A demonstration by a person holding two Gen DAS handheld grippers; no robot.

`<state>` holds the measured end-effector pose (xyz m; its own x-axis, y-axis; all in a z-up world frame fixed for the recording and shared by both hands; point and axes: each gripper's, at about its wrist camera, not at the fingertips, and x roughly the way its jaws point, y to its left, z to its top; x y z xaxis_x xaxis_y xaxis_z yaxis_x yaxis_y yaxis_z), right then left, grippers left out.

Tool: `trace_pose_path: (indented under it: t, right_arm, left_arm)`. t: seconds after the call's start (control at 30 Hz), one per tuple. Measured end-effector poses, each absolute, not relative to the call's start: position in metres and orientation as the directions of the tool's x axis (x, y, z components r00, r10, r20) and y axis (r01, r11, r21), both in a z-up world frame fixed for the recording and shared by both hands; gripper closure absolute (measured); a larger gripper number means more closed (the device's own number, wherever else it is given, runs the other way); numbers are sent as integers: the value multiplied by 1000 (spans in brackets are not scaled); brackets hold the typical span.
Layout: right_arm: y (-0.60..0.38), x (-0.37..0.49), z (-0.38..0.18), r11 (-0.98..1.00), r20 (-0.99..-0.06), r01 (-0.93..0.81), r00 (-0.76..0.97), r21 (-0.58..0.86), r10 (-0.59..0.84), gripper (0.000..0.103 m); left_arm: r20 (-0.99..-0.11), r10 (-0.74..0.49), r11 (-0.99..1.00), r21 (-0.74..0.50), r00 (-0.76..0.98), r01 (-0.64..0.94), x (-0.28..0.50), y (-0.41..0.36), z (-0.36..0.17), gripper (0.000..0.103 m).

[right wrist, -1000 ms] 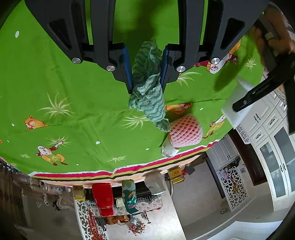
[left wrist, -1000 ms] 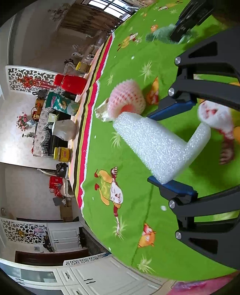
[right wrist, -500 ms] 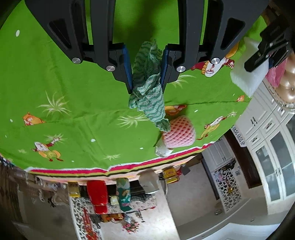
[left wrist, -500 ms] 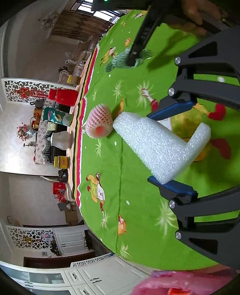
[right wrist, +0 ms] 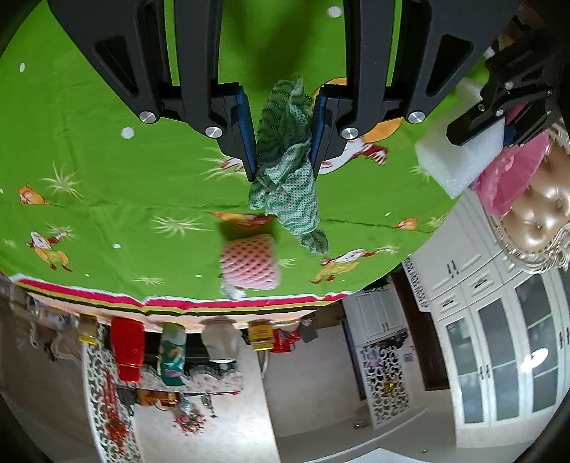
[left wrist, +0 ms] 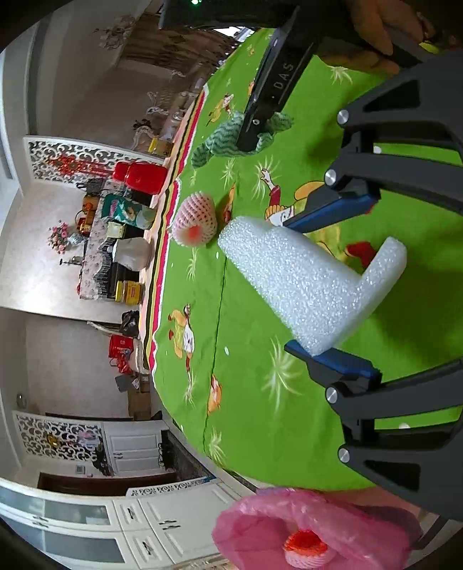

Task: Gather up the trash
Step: 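Carry the foam sheet and green cloth with both tools toward the wastebasket, then open both tools to drop the foam sheet and cloth into the wastebasket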

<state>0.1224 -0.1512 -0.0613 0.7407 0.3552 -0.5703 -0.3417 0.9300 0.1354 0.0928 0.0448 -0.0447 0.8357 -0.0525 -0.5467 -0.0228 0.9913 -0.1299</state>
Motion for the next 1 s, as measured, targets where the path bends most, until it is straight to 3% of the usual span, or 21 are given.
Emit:
trace_pose_path:
  t: [1.0]
  right_arm:
    - [-4, 69, -55, 725, -630, -688, 571, -18, 527, 75]
  left_arm:
    - [-405, 185, 940, -192, 895, -281, -27, 187, -10, 43]
